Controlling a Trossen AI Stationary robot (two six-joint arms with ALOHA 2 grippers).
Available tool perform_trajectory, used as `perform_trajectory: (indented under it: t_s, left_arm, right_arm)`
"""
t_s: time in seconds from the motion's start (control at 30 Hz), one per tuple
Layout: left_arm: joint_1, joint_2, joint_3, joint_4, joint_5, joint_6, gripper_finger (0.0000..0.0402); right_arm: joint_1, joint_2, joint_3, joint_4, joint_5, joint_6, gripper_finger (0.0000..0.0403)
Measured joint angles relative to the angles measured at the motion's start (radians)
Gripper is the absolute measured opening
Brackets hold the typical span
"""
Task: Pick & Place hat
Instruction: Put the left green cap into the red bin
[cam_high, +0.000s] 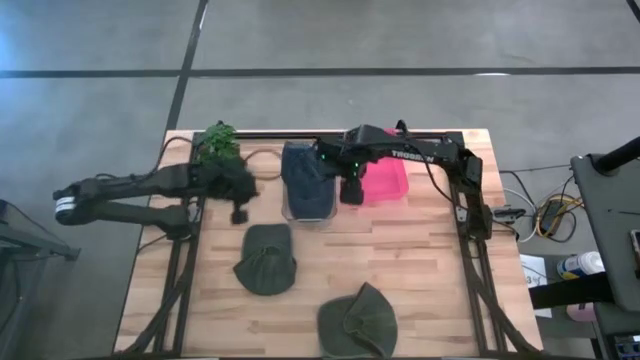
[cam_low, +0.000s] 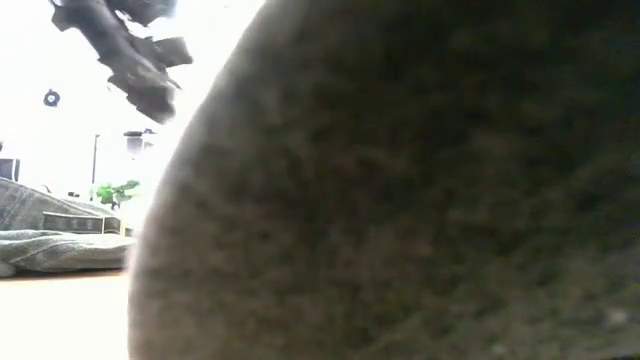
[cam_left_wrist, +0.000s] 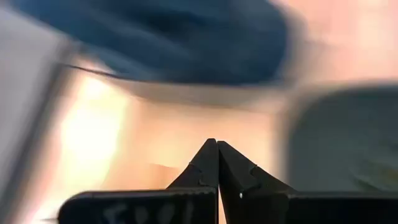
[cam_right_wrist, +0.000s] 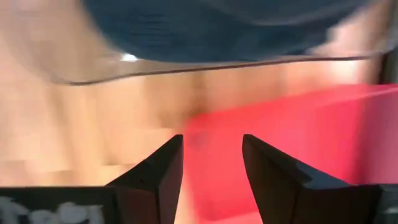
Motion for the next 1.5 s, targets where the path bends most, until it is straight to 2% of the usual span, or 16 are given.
perform_trajectory:
  t_s: [0.07,0.13,0.23,0.33,0.4,0.5,0.6,0.67,0.8,1.1,1.33,1.5]
  left_arm:
    - [-0.049,-0.037,0.001,-0.080,0.074,-0.043,0.0000]
    - [-0.112,-0.054,0.000,-0.141,0.095,-0.098,0.0000]
    - [-0.214,-0.045,-0.003,-0.187,0.097,-0.146,0.0000]
    - [-0.298,-0.012,-0.001,-0.189,0.077,-0.195,0.0000]
    - [-0.329,0.026,0.002,-0.203,0.052,-0.296,0.0000]
    - [-0.338,0.102,0.003,-0.230,0.067,-0.582,0.0000]
    - [-0.342,0.186,0.003,-0.256,0.139,-0.832,0.0000]
    - [-0.362,0.236,0.001,-0.291,0.153,-0.912,0.0000]
    - [-0.402,0.300,0.000,-0.303,0.098,-0.989,0.0000]
    - [-0.440,0.320,0.000,-0.189,0.101,-1.129,0.0000]
    - [-0.495,0.361,-0.013,0.049,0.141,-1.201,0.0000]
    - [-0.556,0.488,-0.017,0.265,0.175,-1.217,0.0000]
  right_arm:
    - [0.035,-0.005,-0.006,-0.002,-0.047,0.056,0.0162]
    - [0.071,-0.006,-0.014,0.001,-0.083,0.115,0.0162]
    - [0.126,-0.006,-0.044,0.040,-0.145,0.216,0.0162]
    - [0.172,-0.006,-0.086,0.104,-0.256,0.341,0.0162]
    - [0.201,-0.006,-0.122,0.160,-0.310,0.411,0.0162]
    - [0.245,-0.006,-0.174,0.207,-0.314,0.487,0.0162]
    - [0.281,-0.006,-0.228,0.258,-0.315,0.574,0.0162]
    - [0.300,-0.006,-0.265,0.297,-0.315,0.625,0.0162]
    - [0.332,-0.006,-0.323,0.420,-0.315,0.707,0.0162]
    - [0.365,-0.006,-0.368,0.587,-0.298,0.868,0.0162]
    - [0.396,-0.015,-0.372,0.460,-0.242,0.862,0.0162]
    - [0.418,-0.063,-0.440,0.420,-0.244,0.907,0.0162]
